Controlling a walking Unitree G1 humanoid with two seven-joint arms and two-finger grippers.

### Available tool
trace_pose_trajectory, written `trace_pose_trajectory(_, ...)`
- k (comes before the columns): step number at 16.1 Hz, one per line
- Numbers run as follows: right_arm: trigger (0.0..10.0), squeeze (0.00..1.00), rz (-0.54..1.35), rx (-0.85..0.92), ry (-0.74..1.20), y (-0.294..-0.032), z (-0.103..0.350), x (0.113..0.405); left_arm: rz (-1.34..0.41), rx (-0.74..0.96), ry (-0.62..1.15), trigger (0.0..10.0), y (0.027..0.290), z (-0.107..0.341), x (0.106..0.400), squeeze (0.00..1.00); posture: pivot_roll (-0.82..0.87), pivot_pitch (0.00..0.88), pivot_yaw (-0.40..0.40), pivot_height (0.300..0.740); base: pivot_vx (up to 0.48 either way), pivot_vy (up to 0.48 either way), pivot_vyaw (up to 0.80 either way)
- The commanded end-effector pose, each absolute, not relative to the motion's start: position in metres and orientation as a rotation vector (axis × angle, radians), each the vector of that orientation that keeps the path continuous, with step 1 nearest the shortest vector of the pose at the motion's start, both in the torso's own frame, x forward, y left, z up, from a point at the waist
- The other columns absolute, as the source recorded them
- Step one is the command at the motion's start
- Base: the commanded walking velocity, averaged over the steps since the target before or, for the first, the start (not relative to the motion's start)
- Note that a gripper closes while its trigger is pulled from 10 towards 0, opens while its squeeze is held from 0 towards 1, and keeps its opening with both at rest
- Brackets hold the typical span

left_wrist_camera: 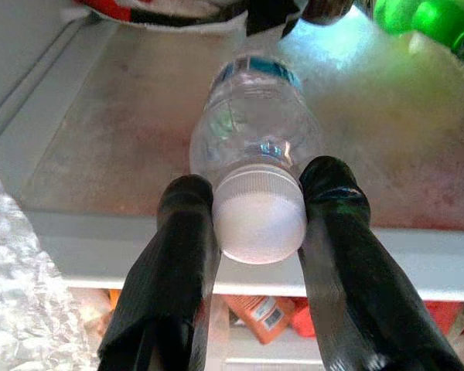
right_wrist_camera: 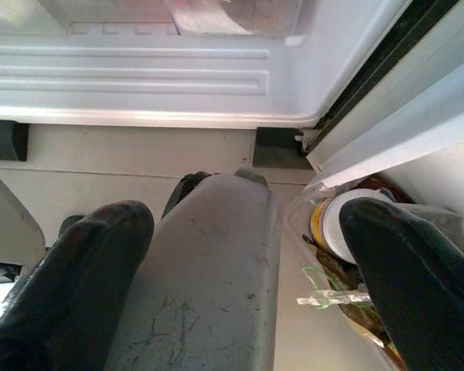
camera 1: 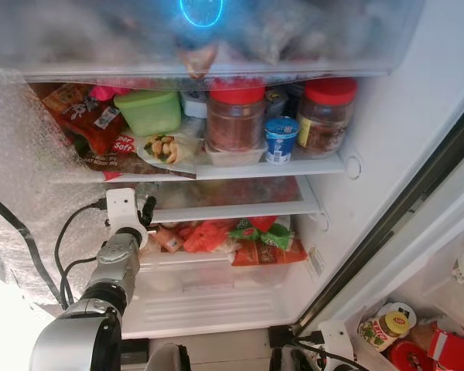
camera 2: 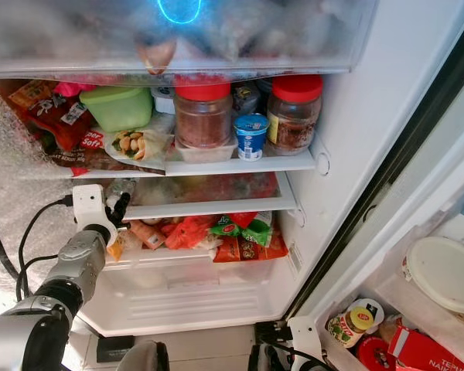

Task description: Restocking fridge

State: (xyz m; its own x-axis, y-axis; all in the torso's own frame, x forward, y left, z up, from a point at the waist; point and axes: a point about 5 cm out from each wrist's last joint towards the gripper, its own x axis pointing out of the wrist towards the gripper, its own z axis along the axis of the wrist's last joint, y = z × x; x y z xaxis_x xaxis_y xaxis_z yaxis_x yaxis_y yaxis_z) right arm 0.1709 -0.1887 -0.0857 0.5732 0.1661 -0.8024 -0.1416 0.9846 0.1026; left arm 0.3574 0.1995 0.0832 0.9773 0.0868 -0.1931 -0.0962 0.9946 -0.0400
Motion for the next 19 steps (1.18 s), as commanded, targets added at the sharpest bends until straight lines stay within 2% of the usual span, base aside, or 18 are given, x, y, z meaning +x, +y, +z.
trace_pose_trajectory(1, 10.0, 0.00, 0.154, 0.026, 1.060, -0.194, -0.098, 0.141, 0.111, -0.033, 0.288, 10.0, 0.203, 0.068, 0.350, 1.00, -0.02, 0.065, -0.028, 0.636, 0.000, 0.000, 0.00)
trace_pose_trajectory(7, 10.0, 0.00, 0.160, 0.023, 1.060, -0.194, -0.098, 0.142, 0.156, -0.048, 0.230, 10.0, 0.211, 0.078, 0.354, 1.00, -0.01, 0.070, -0.030, 0.636, 0.000, 0.000, 0.00)
trace_pose_trajectory(16, 10.0, 0.00, 0.161, 0.026, 1.057, -0.192, -0.098, 0.143, 0.111, 0.005, 0.234, 10.0, 0.200, 0.072, 0.351, 1.00, 0.00, 0.069, -0.028, 0.636, 0.000, 0.000, 0.00)
trace_pose_trajectory(17, 10.0, 0.00, 0.162, 0.026, 1.057, -0.192, -0.098, 0.144, 0.110, 0.010, 0.233, 10.0, 0.199, 0.072, 0.352, 0.62, 0.00, 0.067, -0.027, 0.636, 0.000, 0.000, 0.00)
trace_pose_trajectory(18, 10.0, 0.00, 0.162, 0.026, 1.057, -0.192, -0.098, 0.144, 0.113, 0.008, 0.231, 10.0, 0.199, 0.073, 0.352, 0.00, 0.00, 0.067, -0.028, 0.636, 0.000, 0.000, 0.00)
trace_pose_trajectory(19, 10.0, 0.00, 0.164, 0.024, 1.057, -0.192, -0.098, 0.144, 0.114, 0.006, 0.230, 10.0, 0.199, 0.073, 0.352, 0.00, 0.00, 0.067, -0.028, 0.636, 0.000, 0.000, 0.00)
